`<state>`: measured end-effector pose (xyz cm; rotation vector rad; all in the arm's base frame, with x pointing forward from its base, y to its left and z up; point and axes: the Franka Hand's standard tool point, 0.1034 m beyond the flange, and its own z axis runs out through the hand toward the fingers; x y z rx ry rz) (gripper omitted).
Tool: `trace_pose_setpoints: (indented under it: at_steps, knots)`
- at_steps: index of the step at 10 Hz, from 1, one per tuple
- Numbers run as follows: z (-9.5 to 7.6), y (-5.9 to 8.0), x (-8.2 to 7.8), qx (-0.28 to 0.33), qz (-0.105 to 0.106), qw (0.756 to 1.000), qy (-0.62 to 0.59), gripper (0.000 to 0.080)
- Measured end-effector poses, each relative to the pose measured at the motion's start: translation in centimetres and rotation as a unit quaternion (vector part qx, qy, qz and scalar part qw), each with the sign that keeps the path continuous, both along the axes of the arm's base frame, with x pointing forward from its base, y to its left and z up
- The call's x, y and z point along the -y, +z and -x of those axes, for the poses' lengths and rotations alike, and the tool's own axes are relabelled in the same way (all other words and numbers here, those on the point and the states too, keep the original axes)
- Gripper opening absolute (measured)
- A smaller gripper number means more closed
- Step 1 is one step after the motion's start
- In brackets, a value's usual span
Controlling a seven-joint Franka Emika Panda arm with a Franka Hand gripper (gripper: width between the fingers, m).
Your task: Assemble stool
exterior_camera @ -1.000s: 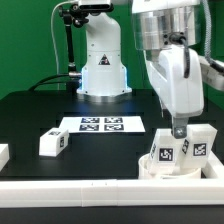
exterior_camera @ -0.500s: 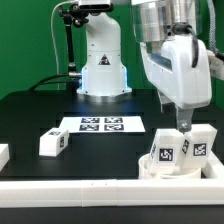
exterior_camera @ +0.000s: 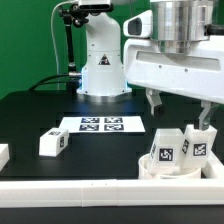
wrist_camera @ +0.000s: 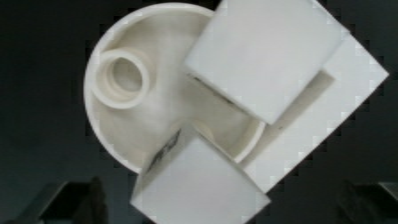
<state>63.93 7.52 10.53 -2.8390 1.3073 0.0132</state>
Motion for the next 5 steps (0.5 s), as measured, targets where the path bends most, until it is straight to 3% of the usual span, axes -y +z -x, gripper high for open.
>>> trace_pose_setpoints:
  at_steps: [4,5]
  knots:
    - [0.00,-0.03,0.18,0.002,0.000,0.992,0.127,0.0649]
    - [-0.03,-0.06,0.29,0.004,0.006,0.977,0.214,0.0649]
